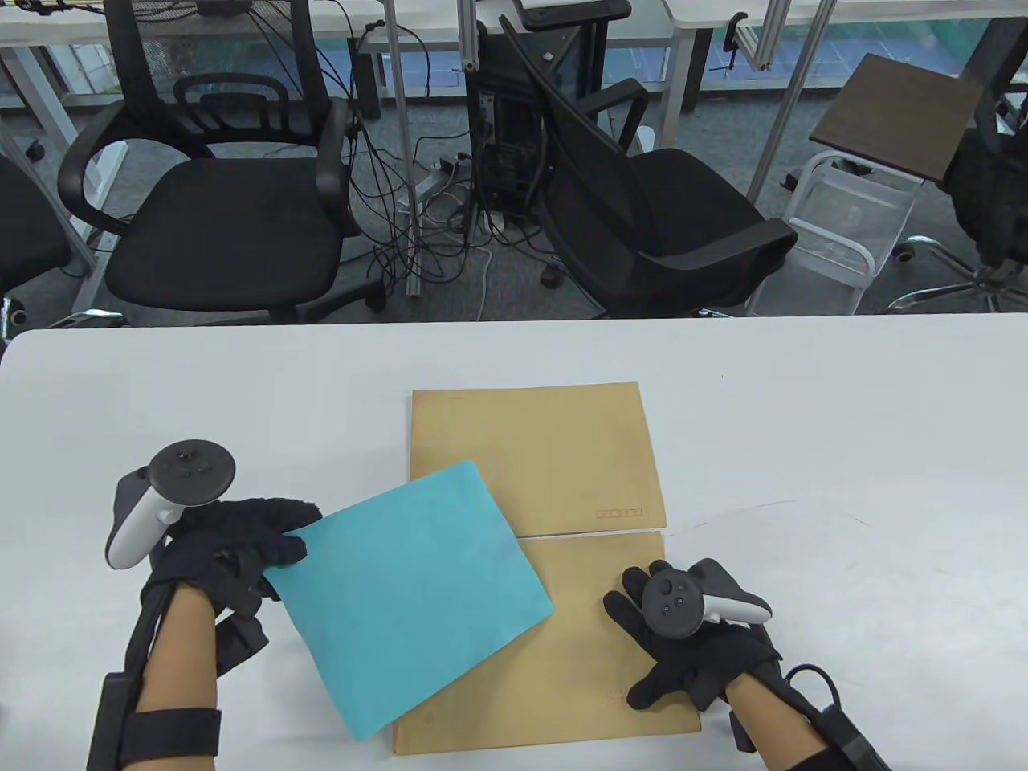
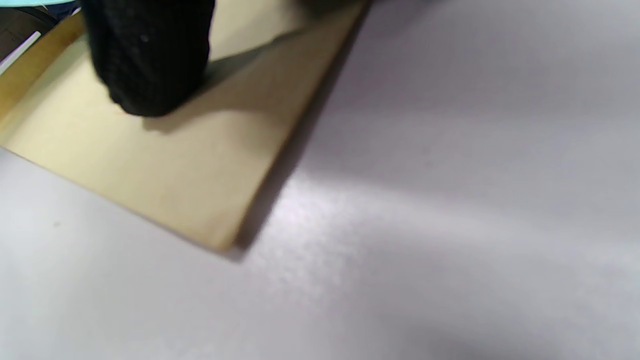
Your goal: Stuff flat paper into A4 envelope
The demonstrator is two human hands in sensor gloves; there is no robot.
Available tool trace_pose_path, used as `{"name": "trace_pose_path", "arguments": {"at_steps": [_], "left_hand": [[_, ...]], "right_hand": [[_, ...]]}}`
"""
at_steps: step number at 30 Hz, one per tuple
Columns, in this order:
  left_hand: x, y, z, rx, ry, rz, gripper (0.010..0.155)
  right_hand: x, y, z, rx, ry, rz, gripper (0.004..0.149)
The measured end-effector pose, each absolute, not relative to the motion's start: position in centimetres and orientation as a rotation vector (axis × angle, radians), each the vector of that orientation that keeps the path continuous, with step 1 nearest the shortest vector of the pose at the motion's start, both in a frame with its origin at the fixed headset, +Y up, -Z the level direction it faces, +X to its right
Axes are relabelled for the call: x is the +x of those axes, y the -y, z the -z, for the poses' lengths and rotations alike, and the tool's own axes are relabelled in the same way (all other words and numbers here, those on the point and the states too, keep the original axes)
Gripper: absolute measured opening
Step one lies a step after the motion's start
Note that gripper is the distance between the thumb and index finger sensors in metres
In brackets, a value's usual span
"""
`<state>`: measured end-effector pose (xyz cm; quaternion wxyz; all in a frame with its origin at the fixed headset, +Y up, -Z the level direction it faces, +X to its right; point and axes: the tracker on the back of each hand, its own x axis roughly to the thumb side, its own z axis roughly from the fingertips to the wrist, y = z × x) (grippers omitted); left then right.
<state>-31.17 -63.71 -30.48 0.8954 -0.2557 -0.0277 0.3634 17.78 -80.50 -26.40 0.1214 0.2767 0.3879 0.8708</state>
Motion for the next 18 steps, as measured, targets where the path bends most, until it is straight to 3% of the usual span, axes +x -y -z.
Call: {"name": "trace_pose_path", "arguments": {"at_steps": [9, 18], "left_hand": [[-29.9, 61.6, 28.8, -0.446, 0.045, -0.631, 0.048], [-28.2, 56.7, 27.4, -0.454, -0.076, -0.293, 0.046]], "right_hand": [[17.8, 80.5, 26.4, 0.803, -1.126, -2.539, 0.107], [17.9, 80.5, 26.4, 0.801, -1.131, -2.541, 0.106]]}}
